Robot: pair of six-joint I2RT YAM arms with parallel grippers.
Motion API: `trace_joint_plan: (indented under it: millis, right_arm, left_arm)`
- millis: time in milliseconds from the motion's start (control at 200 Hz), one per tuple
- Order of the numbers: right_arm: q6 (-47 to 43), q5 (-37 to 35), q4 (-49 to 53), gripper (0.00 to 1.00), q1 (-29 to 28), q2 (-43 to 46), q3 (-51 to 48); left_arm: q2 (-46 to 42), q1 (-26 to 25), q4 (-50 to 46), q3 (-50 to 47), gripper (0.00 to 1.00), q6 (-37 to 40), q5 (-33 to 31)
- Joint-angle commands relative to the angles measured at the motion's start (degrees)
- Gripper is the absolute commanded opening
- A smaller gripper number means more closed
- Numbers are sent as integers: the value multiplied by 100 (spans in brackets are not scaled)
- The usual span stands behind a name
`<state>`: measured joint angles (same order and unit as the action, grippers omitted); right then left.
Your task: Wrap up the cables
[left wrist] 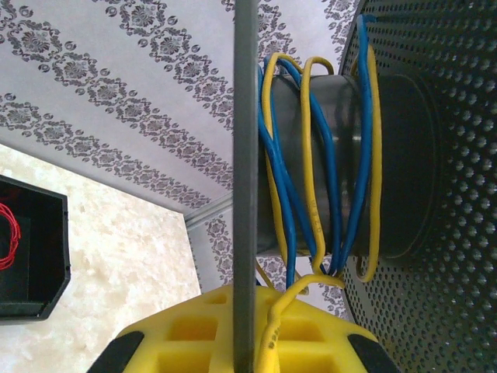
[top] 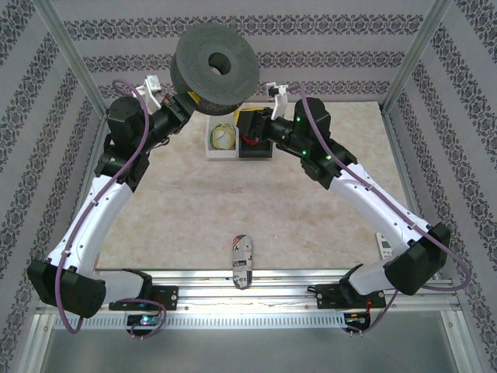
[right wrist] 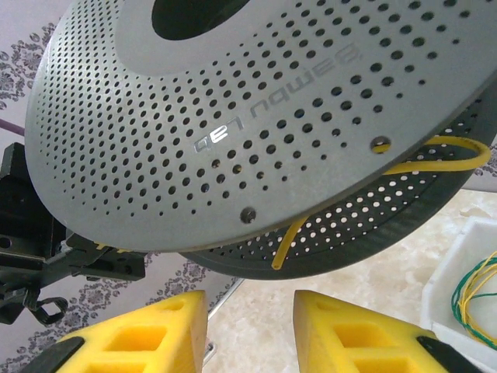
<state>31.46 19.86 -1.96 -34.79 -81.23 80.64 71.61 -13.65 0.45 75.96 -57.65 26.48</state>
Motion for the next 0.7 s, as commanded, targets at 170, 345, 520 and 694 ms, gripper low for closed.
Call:
trace_joint_plan:
  millis: [170,345,520,694]
  right_arm:
    - [-89,-280,-190,31,-63,-117,215]
    - [-83,-386,-213,18,-61,-120,159]
    - [-182,-483,-163,0,-3,62,-48]
    - [-340,-393,-100,0,252,489,-551]
  left_arm:
    - [-43,-234,502,241,0,244,312]
    - [-58,-345,431,323,0,357,445]
    - [-147,-350,419,283,0,368,483]
    - [-166,-340,404,394,0,386,521]
